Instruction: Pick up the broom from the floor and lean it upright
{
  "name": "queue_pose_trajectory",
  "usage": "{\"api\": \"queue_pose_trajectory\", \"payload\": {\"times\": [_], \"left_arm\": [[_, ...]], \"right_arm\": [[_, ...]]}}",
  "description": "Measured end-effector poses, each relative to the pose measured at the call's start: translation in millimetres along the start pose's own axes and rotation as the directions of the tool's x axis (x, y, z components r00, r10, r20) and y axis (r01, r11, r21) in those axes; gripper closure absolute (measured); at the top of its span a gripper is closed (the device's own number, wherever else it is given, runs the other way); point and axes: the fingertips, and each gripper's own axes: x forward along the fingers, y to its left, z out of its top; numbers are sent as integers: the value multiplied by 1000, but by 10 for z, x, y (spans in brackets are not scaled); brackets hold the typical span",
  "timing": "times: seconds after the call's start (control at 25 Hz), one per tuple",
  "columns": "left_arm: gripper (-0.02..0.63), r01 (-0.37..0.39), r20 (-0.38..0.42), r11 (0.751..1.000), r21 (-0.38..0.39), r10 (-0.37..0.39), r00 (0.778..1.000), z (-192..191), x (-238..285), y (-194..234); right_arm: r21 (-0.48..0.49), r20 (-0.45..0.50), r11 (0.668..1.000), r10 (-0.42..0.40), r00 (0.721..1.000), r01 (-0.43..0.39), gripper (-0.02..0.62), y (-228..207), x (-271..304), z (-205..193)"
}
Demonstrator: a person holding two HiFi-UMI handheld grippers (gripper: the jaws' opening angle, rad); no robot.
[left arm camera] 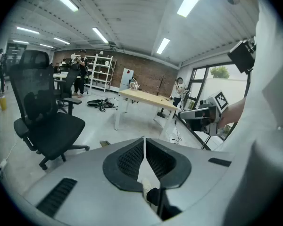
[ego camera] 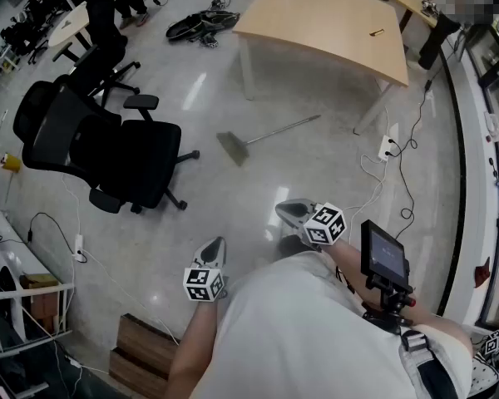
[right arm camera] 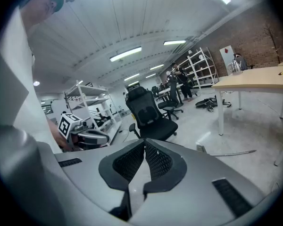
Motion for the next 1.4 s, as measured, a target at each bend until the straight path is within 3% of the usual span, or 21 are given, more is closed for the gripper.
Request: {"api": "queue_pose_trajectory", "payload": {"times": [0.4, 0.64, 1.24, 1.4], "left_arm": [[586, 56, 20, 996, 76, -58, 998, 1014, 1256, -294], [586, 91, 15, 989, 116, -93, 996, 1446, 1821, -471], [586, 127, -6, 979, 159, -127, 992, 1933, 2581, -391], [586, 125, 4, 980, 155, -127, 992, 2080, 2869, -182]], "right_arm": [[-75, 20, 996, 52, 998, -50, 572, -1053, -121, 725], [-59, 49, 998, 36, 998, -33, 572, -1597, -264, 989], [36, 51, 996, -80, 995, 78, 572, -2447, -569, 1041], [15, 55, 995, -99, 994, 98, 572, -2754, -407, 1187]]}}
